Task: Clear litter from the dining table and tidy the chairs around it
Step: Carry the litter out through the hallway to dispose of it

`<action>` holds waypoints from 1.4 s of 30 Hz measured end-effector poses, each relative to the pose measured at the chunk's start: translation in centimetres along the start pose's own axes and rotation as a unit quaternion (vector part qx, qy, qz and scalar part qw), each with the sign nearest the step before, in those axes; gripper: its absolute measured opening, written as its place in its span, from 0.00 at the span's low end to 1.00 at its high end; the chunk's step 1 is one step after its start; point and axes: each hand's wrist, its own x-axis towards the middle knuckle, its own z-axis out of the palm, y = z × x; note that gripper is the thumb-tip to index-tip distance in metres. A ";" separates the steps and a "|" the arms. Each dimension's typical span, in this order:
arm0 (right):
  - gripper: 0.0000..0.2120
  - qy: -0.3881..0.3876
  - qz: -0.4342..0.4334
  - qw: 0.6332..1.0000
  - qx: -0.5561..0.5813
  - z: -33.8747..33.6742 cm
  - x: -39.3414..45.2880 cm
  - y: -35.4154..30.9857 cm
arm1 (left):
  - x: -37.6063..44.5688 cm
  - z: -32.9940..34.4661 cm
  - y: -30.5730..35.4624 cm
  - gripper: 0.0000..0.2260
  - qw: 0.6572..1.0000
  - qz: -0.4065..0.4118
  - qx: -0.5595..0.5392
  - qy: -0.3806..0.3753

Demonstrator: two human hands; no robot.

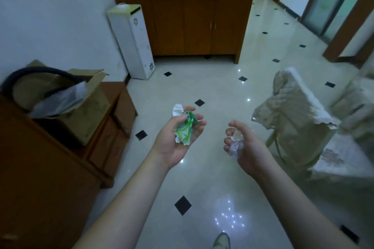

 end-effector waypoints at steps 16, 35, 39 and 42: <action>0.03 0.021 -0.063 0.998 0.023 3.6 27.6 -15.8 | 29.6 1.9 7.2 0.10 1.000 -0.017 -0.005 -0.022; 0.05 0.159 -0.122 0.978 0.063 1.5 51.8 -29.5 | 66.6 10.4 11.0 0.12 0.975 -0.143 0.042 -0.167; 0.05 0.175 -0.140 0.971 0.078 -2.2 57.2 -34.4 | 73.7 14.9 9.2 0.11 0.971 -0.151 0.060 -0.174; 0.04 0.179 -0.143 0.969 0.087 -4.7 61.0 -38.4 | 78.6 17.8 7.9 0.10 0.971 -0.162 0.071 -0.162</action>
